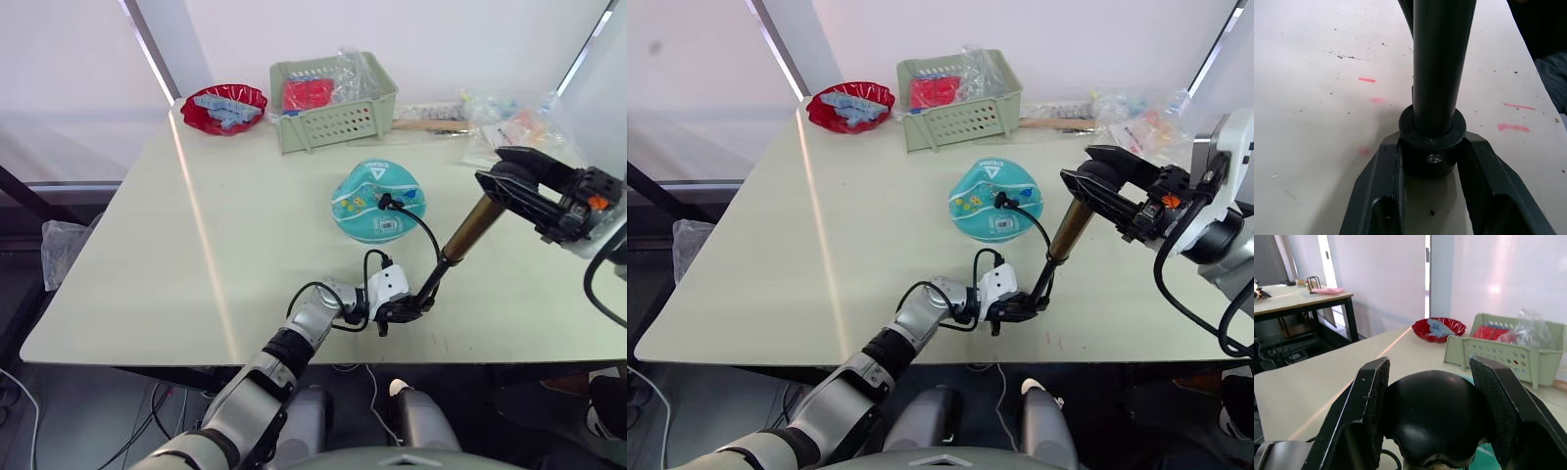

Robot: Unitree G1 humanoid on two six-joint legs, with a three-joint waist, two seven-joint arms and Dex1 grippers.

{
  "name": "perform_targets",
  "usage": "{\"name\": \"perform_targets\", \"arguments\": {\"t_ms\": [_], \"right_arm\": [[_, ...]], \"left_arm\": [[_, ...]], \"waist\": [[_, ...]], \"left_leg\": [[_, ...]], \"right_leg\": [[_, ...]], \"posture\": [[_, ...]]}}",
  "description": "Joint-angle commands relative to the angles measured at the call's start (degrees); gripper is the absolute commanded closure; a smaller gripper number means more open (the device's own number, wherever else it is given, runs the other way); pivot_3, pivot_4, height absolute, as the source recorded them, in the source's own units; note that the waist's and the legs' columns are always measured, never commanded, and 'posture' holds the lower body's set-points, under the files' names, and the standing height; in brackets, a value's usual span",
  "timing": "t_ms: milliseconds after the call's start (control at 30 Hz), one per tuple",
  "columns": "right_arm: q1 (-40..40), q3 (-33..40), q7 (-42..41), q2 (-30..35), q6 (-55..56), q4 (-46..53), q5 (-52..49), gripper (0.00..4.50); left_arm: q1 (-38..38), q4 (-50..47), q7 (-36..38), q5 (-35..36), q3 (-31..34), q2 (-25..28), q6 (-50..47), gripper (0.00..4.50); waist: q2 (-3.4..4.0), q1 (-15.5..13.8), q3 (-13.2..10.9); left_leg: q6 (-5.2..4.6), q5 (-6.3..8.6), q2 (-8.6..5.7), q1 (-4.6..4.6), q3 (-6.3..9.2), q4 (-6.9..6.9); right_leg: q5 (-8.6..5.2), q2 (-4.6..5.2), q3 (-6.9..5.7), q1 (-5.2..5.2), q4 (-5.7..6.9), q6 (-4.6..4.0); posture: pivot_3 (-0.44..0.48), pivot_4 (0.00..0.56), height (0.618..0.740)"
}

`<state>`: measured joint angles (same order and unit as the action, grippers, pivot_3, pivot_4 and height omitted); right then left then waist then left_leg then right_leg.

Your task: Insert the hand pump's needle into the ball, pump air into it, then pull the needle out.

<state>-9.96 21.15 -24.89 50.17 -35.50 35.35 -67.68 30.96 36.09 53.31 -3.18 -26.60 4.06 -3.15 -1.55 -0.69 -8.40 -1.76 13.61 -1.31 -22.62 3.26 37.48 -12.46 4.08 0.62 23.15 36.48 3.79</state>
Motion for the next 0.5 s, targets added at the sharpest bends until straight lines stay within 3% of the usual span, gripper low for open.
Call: {"name": "perform_targets", "arguments": {"t_ms": [33,167,267,500], "right_arm": [[3.5,-4.5,-1.0,-0.1,-1.4,-0.9,7.0,2.41],[6.7,-9.0,-1.1,-3.8,-0.6,-2.7,10.4,2.41],[6.4,-8.4,-1.1,-4.9,-1.1,-2.6,9.4,2.41],[4.9,-5.9,-0.4,-5.3,-2.4,-2.8,5.2,2.41]], "left_arm": [[-1.7,3.1,-0.3,-1.8,-0.6,0.9,-1.3,3.4],[-1.6,3.7,-0.4,-1.8,-0.3,0.9,-0.1,3.4],[-1.2,4.6,-0.2,-1.9,-0.2,0.9,1.2,3.4],[-1.1,6.1,0.0,-2.1,0.0,0.7,3.8,3.4]], "waist": [[-0.09,0.0,0.3],[-0.45,0.1,0.9],[-0.49,0.1,1.0],[-0.2,0.0,0.9]], "left_leg": [[0.0,0.0,0.01,0.02,0.01,-0.01],[-0.01,0.02,0.15,0.25,0.11,-0.14],[-0.27,0.24,0.34,0.88,0.12,-0.29],[-0.2,0.31,0.46,0.78,0.15,-0.28]], "right_leg": [[-0.01,0.0,-0.01,-0.03,-0.03,-0.01],[-0.01,-0.06,-0.15,-0.34,-0.31,-0.06],[-0.07,-0.05,-0.24,-1.08,-0.66,-0.19],[-0.08,0.11,-0.24,-1.02,-0.75,-0.23]], "posture": [[0.0,0.15,0.737],[0.0,0.15,0.737],[0.0,0.15,0.737],[0.0,0.15,0.737]]}}
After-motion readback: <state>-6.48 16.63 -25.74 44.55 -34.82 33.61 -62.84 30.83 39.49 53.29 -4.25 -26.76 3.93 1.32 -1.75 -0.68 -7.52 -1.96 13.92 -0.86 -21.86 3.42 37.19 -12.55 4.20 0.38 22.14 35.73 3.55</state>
